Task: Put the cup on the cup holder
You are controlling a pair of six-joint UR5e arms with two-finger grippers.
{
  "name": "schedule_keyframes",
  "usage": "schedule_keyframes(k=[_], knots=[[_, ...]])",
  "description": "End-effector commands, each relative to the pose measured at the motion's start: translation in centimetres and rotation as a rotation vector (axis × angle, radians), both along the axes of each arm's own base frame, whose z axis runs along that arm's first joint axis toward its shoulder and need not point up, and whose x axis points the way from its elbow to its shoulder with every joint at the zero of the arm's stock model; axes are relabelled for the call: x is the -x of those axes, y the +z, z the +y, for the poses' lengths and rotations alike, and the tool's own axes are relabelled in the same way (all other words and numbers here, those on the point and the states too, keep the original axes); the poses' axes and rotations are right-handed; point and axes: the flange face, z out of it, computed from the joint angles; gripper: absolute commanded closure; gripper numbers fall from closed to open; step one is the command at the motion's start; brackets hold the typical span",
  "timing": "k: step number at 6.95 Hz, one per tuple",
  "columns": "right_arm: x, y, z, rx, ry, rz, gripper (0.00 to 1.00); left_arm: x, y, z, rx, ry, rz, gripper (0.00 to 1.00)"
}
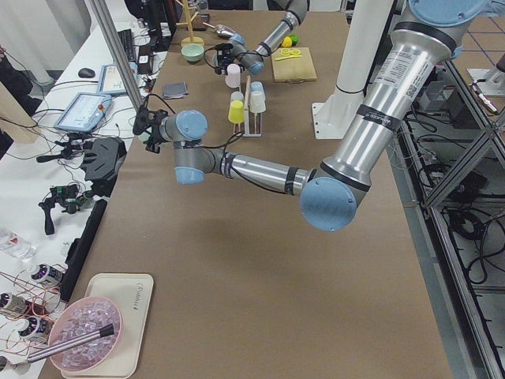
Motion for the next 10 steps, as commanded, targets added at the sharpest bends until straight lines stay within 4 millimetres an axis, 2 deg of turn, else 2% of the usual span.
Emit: schedule_keyframes(k=[1, 2, 3, 4, 5, 6, 7, 8, 9, 10], knots=[[0.3, 0.8, 0.5, 0.005, -0.009, 0.010, 0.60, -4.5, -2.2, 5.0, -0.159, -0.096, 0.066, 1.00], [0.3, 0.7, 0.5, 0.005, -0.011, 0.010, 0.28, -6.3, -2.8, 6.5, -0.223, -0.144, 0.123, 1.00], [0.4, 0.2, 0.4, 0.006, -0.012, 0.002, 0.00, -6.1, -4.0, 8.4, -0.325, -0.190, 0.149, 1.00], [0.1, -0.3, 0.1, 0.004, -0.007, -0.008, 0.00, -6.4, -4.6, 11.0, -0.404, -0.235, 0.186, 1.00], [-0.5, -0.6, -0.5, -0.002, 0.006, -0.010, 0.00, -7.7, -6.5, 13.4, -0.503, -0.268, 0.199, 1.00], [-0.8, -0.6, -0.8, -0.004, 0.011, -0.009, 0.00, -8.7, -6.6, 16.4, -0.587, -0.279, 0.206, 1.00], [-2.0, -1.0, -1.9, -0.006, 0.029, -0.013, 0.00, -10.7, -6.8, 18.0, -0.608, -0.263, 0.215, 1.00], [-3.1, -1.2, -2.8, -0.001, 0.043, -0.013, 0.00, -14.8, -6.4, 20.2, -0.603, -0.221, 0.206, 1.00], [-5.2, -0.9, -4.3, 0.021, 0.033, 0.006, 0.01, -20.2, -6.6, 24.2, -0.603, -0.211, 0.185, 1.00], [-7.9, -0.6, -5.9, 0.070, -0.036, 0.049, 0.01, -25.8, -7.8, 28.6, -0.580, -0.228, 0.176, 1.00]])
